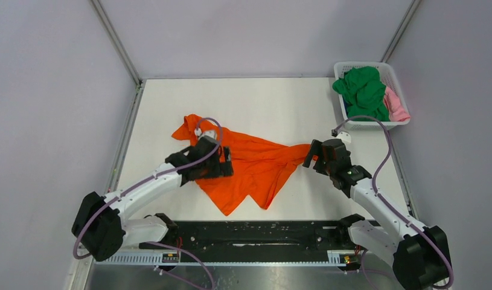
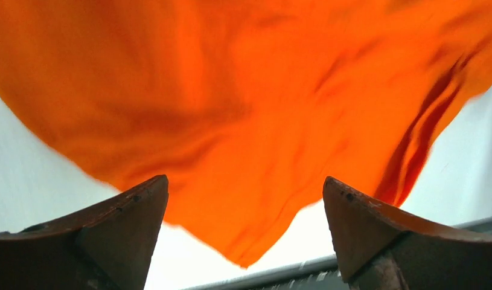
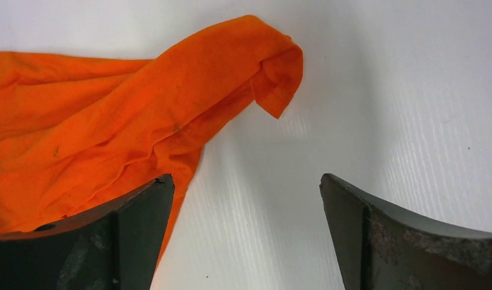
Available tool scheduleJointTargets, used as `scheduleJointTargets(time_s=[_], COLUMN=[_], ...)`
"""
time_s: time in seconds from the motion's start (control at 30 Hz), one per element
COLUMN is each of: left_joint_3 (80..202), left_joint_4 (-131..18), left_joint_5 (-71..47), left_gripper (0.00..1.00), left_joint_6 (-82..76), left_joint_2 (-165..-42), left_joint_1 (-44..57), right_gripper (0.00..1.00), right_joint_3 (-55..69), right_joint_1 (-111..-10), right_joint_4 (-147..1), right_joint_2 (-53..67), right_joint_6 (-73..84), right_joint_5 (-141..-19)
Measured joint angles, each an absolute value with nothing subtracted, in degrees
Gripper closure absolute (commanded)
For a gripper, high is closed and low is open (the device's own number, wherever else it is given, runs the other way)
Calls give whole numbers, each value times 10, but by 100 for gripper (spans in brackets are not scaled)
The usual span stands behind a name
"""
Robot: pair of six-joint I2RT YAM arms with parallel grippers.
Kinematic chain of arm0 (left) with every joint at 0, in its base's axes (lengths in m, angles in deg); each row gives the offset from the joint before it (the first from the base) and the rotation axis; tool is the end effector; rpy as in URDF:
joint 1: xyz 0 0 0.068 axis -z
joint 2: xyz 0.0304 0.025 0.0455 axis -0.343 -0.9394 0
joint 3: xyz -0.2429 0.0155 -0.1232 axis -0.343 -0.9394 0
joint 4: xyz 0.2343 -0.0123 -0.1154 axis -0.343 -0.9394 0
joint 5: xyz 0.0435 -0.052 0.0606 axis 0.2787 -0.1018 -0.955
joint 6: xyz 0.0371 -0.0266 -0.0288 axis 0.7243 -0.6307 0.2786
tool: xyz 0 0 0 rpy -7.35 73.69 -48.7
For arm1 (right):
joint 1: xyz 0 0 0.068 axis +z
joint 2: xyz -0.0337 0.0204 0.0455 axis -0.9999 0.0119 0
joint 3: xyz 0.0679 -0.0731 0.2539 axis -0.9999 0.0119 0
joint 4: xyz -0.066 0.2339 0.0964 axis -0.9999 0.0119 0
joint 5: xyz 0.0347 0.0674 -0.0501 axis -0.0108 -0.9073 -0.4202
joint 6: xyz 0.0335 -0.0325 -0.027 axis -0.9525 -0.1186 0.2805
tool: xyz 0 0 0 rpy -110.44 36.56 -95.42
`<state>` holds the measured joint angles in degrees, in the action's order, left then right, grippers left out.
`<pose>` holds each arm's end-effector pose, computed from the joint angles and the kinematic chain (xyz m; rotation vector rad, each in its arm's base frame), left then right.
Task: Fold and stack the t-shirts
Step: Flatten out the tshirt
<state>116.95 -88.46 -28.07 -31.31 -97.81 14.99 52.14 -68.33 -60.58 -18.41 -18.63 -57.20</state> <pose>0.2047 -0.1375 0.2398 -0.1584 2.5030 -0.3837 0.1934 0.0645 0.2151 0.3329 2.1965 0.2123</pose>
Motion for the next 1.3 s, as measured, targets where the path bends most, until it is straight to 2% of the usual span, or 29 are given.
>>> scheduleJointTargets(time_s=[0.17,0.3,0.53,0.63,0.77,1.17,1.23,1.3], left_joint_3=[1066,1047,1066,1081,1119,1142,1142,1142], left_joint_4=[-948,-980,-984,-984,-1004,-1008,-1006,-1004], left_joint_5=[-275,-271,-270,-270,-286,-337,-342,-347], left_gripper=[1,2,17,25,30,47,52,63], left_joint_6=[-375,-432,-487,-493,-498,-539,-543,-546], left_joint_2=[-904,-878,-989,-1049,-1102,-1130,-1130,-1130], left_joint_1=[253,339,433,446,449,431,422,413], right_gripper=[0,1,1,0,1,1,0,1], right_joint_3=[528,536,537,539,541,542,542,542], right_joint_1=[-685,-686,-686,-686,-686,-686,-686,-687], right_joint_4=[-590,-589,-589,-588,-589,-588,-588,-588], right_joint_2=[-213,-231,-233,-234,-234,-234,-234,-234], right_joint_6=[-197,-210,-215,-217,-219,-220,-220,-220], right_joint_5=[-581,-580,-581,-580,-579,-575,-574,-574])
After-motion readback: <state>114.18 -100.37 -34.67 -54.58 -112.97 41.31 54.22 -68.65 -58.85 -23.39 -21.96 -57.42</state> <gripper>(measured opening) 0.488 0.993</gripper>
